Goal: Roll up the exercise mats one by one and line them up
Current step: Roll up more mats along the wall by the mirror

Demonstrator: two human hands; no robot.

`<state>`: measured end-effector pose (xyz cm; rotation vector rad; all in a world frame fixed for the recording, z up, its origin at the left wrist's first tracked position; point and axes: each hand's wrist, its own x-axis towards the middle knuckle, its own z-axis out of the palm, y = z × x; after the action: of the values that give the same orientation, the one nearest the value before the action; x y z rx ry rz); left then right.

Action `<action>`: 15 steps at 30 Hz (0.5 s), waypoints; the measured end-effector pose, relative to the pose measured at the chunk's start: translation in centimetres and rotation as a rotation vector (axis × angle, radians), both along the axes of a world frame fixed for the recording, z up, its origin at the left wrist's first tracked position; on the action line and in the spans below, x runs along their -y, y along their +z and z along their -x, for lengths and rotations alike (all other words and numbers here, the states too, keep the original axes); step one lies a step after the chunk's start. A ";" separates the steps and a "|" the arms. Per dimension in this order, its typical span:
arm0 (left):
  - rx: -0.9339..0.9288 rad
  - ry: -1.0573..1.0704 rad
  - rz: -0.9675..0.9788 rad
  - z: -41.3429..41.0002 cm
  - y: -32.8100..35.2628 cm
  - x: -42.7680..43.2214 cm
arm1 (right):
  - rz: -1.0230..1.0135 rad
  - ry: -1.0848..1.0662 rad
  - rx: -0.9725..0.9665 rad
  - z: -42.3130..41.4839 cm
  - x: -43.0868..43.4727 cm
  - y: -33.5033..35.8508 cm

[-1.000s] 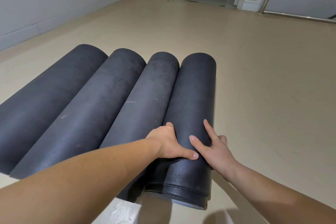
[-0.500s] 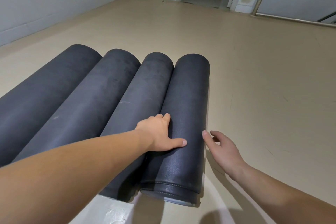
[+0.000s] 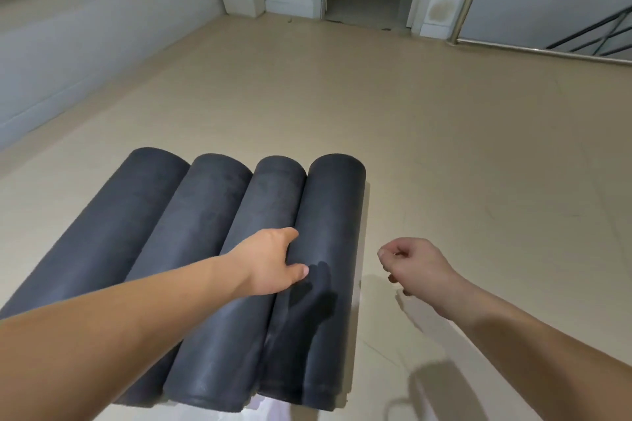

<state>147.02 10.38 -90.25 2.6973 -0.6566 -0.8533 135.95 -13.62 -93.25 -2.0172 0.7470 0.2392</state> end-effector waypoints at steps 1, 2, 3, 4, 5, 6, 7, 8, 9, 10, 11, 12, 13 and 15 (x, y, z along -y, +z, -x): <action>-0.002 0.052 0.055 0.5 3.2 0.3 | -0.020 -0.014 0.026 0.1 0.1 3.8; 0.002 0.109 0.116 1.1 6.6 0.7 | -0.043 -0.029 0.064 0.3 0.2 7.9; 0.011 0.160 0.181 1.7 10.0 1.0 | -0.068 -0.055 0.110 0.4 0.3 12.3; 0.019 0.192 0.243 2.3 13.5 1.3 | -0.092 -0.086 0.156 0.5 0.5 16.9; 0.024 0.218 0.298 2.9 17.4 1.5 | -0.110 -0.112 0.189 0.6 0.6 21.6; 0.031 0.250 0.334 3.5 21.5 1.8 | -0.125 -0.121 0.208 0.6 0.9 26.5; 0.032 0.275 0.355 4.2 25.7 2.0 | -0.145 -0.125 0.213 0.8 1.2 31.1; 0.016 0.299 0.358 4.8 29.9 2.3 | -0.174 -0.130 0.212 1.2 1.8 35.7; -0.003 0.334 0.362 5.3 34.0 2.4 | -0.206 -0.129 0.200 1.6 2.3 40.0; -0.014 0.372 0.363 6.0 37.9 2.4 | -0.229 -0.116 0.174 2.1 2.6 44.1; -0.024 0.410 0.367 6.7 41.3 2.2 | -0.243 -0.092 0.136 2.5 2.9 47.7; -0.036 0.448 0.368 7.3 44.2 1.9 | -0.247 -0.063 0.094 2.9 3.1 50.8; -0.048 0.490 0.379 7.9 46.5 1.7 | -0.247 -0.027 0.056 3.0 3.2 53.4; -0.082 0.557 0.401 8.8 49.8 1.7 | -0.253 0.064 0.013 2.7 3.7 57.2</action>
<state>138.24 8.69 -40.40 2.2814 -0.0312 -0.5995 133.23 -17.29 -36.04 -1.8018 0.6119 0.3406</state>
